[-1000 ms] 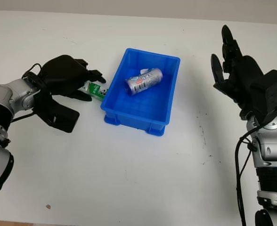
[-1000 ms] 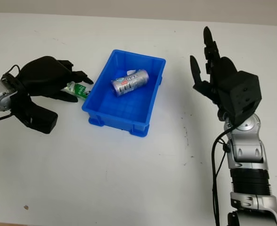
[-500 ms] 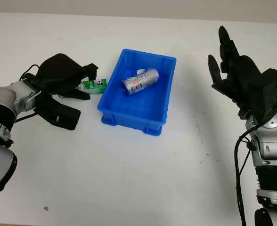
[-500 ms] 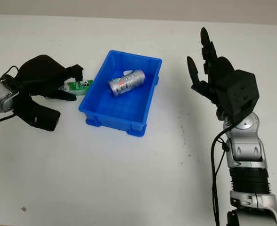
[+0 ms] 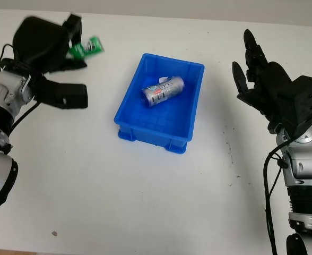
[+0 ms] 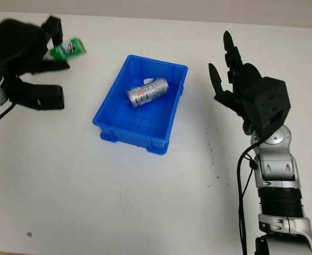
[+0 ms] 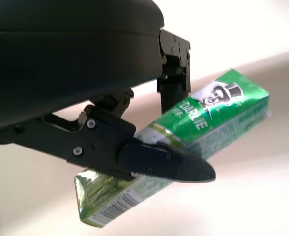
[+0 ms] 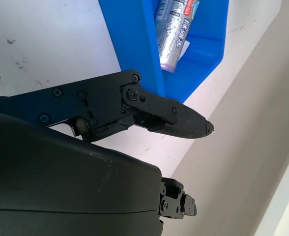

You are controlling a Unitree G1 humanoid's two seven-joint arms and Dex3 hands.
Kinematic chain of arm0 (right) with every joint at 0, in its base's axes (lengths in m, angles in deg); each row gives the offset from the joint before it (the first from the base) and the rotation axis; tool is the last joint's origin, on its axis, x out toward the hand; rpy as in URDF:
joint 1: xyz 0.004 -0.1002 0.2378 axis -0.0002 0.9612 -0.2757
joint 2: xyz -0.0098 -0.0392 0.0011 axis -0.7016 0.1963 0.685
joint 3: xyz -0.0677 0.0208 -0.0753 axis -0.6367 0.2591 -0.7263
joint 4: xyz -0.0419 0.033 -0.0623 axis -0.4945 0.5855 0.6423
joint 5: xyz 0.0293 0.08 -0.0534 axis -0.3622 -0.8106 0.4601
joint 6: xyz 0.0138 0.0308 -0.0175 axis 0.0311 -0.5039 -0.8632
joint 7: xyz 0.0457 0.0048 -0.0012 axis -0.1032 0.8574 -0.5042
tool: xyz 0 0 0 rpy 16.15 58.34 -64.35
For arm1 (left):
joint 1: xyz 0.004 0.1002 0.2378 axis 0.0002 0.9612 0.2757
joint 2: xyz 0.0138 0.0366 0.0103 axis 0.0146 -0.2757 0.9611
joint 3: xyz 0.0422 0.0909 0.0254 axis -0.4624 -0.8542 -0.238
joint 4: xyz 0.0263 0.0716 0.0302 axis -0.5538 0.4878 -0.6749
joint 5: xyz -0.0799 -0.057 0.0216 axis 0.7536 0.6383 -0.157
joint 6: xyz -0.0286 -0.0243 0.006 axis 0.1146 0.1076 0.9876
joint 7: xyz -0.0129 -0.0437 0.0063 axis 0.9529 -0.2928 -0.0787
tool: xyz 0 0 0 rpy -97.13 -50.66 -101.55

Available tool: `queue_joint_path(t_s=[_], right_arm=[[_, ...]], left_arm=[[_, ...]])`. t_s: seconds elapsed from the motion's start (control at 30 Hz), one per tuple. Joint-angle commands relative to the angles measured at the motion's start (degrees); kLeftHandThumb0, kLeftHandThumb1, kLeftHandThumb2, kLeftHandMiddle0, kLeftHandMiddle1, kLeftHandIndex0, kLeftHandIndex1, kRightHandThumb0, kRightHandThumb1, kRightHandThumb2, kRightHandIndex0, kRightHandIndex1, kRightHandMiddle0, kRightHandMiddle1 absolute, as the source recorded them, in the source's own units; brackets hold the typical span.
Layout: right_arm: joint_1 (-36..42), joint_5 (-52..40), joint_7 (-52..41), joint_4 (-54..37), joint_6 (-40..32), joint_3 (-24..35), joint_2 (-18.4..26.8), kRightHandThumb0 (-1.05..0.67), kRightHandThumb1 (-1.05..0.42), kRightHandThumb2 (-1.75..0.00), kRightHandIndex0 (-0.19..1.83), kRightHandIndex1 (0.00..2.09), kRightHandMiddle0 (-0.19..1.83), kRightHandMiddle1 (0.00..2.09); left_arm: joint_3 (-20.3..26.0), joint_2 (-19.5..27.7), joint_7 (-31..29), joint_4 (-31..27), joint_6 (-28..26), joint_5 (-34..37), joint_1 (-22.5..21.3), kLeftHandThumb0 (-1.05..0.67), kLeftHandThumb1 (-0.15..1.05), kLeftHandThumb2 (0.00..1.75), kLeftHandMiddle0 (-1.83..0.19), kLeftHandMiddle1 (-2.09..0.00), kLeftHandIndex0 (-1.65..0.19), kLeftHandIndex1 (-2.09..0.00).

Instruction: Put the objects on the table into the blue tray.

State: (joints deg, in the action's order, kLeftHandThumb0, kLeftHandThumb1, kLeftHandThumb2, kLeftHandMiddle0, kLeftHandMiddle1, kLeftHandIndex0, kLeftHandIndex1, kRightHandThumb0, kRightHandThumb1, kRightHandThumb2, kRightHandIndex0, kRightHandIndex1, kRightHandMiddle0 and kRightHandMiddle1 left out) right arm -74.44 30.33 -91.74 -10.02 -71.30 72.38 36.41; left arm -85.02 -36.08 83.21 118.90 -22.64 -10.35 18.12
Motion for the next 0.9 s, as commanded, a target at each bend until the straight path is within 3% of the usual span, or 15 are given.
queue_joint_path(t_s=[0.0, 0.1, 0.17, 0.2, 0.3, 0.43, 0.6, 0.8, 0.87], right_arm=[[-0.37, 0.41, 0.38, -1.78, -1.28, -0.12, 0.21, -0.56, -1.05, -0.69, -0.19, 0.02, -0.19, 0.02], [-0.64, 0.6, 0.5, -1.72, -1.54, -0.37, 0.06, -0.56, -1.05, -0.69, -0.19, 0.02, -0.19, 0.02], [-0.73, 1.14, 0.79, -1.7, -1.69, -0.63, 0.05, -0.57, -1.05, -0.68, -0.19, 0.02, -0.19, 0.03], [-0.77, 1.26, 0.93, -1.74, -1.89, -0.67, -0.06, -0.58, -1.05, -0.68, -0.19, 0.02, -0.19, 0.03], [-0.78, 0.54, 0.89, -2.01, -2.57, -0.34, -0.66, -0.54, -1.05, -0.68, -0.19, 0.01, -0.19, 0.03], [-0.58, 0.44, 0.98, -2.09, -2.3, -0.27, -0.91, -0.53, -1.05, -0.69, -0.19, 0.0, -0.19, 0.03], [-0.24, 0.48, 1.13, -2.56, -2.47, -0.11, -0.98, -0.55, -1.05, -0.69, -0.19, 0.0, -0.19, 0.03], [0.57, 0.54, 1.66, -3.43, -2.63, 0.12, -1.14, -0.56, -1.05, -0.68, -0.19, 0.0, -0.17, 0.04], [0.8, 0.63, 1.85, -3.54, -2.45, 0.15, -1.1, -0.55, -1.05, -0.68, -0.19, 0.0, -0.18, 0.05]], left_arm=[[1.35, 0.53, 1.72, -6.57, -1.3, -0.65, -1.08, -0.38, 1.05, 0.29, -1.13, -2.09, -0.16, -2.09], [4.49, -0.02, -1.94, -16.25, 0.94, 3.04, 2.18, -0.38, 1.05, 0.18, -1.02, -2.09, -0.26, -2.09], [8.0, -1.04, -11.11, -23.61, 3.17, 10.03, 5.45, -0.39, 1.05, 0.18, -0.63, -2.09, -0.32, -2.05], [9.58, -1.54, -16.31, -26.79, 4.58, 14.12, 6.96, -0.38, 1.05, 0.16, -0.62, -2.09, -0.36, -2.03], [13.2, -3.31, -28.98, -32.93, 8.61, 24.96, 10.76, -0.32, 1.05, 0.13, -0.71, -1.96, -0.42, -1.72], [15.67, -6.81, -40.49, -36.06, 9.94, 33.67, 13.31, -0.33, 1.05, 0.13, -0.76, -1.83, -0.44, -1.69], [16.56, -10.9, -52.04, -39.09, 5.03, 38.67, 14.5, -0.38, 1.05, 0.15, -0.77, -2.06, -0.4, -1.98], [16.61, -13.42, -58.79, -41.23, -0.05, 39.2, 16.88, -0.38, 1.05, 0.17, -0.78, -2.09, -0.36, -2.02], [16.23, -13.77, -58.94, -40.81, 0.21, 37.83, 17.51, -0.39, 1.05, 0.19, -0.83, -1.97, -0.35, -1.92]])
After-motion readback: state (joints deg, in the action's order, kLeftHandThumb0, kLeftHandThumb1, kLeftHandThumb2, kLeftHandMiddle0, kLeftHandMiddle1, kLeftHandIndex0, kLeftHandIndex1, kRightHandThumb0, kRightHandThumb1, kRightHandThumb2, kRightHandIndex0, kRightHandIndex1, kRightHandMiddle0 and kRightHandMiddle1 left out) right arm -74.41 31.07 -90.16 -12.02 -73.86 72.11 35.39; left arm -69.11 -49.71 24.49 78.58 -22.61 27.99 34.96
